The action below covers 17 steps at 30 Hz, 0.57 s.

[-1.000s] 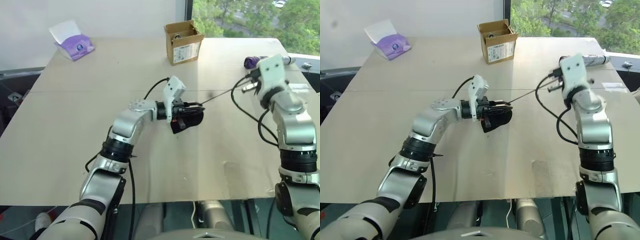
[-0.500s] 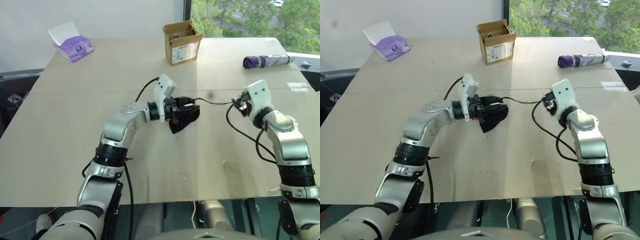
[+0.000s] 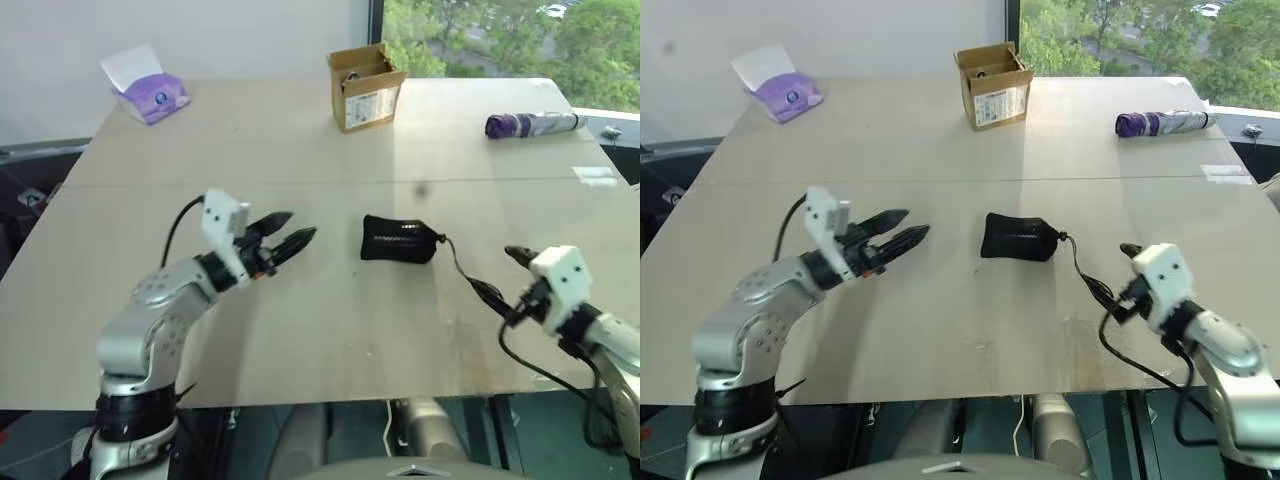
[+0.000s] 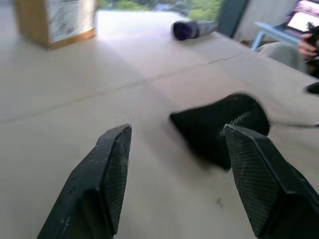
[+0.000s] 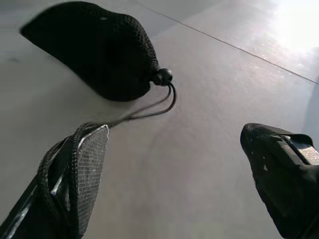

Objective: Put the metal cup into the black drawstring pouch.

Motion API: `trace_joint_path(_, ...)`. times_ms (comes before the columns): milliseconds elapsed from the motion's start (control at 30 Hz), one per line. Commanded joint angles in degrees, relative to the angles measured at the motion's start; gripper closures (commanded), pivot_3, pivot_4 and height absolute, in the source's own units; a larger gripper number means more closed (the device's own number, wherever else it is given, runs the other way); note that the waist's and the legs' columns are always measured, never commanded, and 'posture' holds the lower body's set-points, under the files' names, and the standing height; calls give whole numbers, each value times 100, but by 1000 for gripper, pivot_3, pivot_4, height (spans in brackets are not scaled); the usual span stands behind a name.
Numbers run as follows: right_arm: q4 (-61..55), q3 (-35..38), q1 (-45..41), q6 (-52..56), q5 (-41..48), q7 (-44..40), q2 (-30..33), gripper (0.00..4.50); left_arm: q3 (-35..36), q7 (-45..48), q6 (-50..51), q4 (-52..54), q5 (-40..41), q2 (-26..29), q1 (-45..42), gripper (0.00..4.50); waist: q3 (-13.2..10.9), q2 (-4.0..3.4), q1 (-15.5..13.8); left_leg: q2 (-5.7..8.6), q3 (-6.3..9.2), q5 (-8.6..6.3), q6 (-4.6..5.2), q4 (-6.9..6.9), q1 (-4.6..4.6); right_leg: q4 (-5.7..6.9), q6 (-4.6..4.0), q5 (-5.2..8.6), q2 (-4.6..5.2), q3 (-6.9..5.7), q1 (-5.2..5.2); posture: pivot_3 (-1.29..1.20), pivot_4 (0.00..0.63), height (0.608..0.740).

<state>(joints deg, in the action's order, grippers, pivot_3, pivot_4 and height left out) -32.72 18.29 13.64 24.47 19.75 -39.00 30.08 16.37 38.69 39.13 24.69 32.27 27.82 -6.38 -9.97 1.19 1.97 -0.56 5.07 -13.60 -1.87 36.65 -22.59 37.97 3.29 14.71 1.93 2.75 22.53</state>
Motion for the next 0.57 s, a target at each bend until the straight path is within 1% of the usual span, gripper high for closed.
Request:
trace_joint_path(33, -402, 568, 507, -376, 248, -192, 76, 0, 545, 18, -217, 605, 411, 1, 612, 928, 2, 2, -6, 0, 0, 0, 0, 4, 2, 0, 0, 0, 0, 0, -4, 0, 150, 740)
trace_joint_path(67, -413, 638, 701, -579, 161, -246, 89, 0, 660, -47, -256, 716, 445, -15, 835, 622, 3, 4, -10, -1, -1, 0, 0, 7, 2, -1, -1, 1, 0, 0, -6, 0, 150, 740)
trace_joint_path(100, -447, 733, 904, -650, 203, -293, 72, 0, 767, -192, -318, 809, 354, -29, 1055, 129, 3, 5, -13, -1, -2, 0, 0, 8, 4, -3, 0, 1, 1, 0, -8, 0, 150, 740)
trace_joint_path(133, -470, 793, 1042, -678, 256, -324, 61, 0, 829, -305, -346, 862, 284, -26, 1210, 50, 4, 5, -18, -1, -2, 0, 0, 8, 6, -3, -1, 2, 1, 0, -10, 0, 150, 740)
trace_joint_path(267, -484, 857, 1463, -787, 362, -489, 96, 0, 1013, -343, -430, 1024, 420, 0, 1732, 50, 4, 6, -46, -3, -4, -1, 0, 10, 32, -3, -11, 19, 0, 1, -33, 0, 150, 740)
trace_joint_path(400, -373, 1067, 1532, -800, 577, -447, 78, 0, 1094, -343, -532, 1095, 520, 39, 2002, 50, 4, 7, -79, -8, -17, -2, 0, 8, 65, -8, 0, 30, 1, 12, -61, 0, 150, 740)
trace_joint_path(567, -114, 1179, 1612, -970, 509, -467, 143, 0, 1157, -379, -600, 1172, 598, 67, 2248, 50, 5, 9, -117, -9, -19, -3, 0, 8, 73, -15, 1, 31, 2, 13, -73, 0, 150, 740)
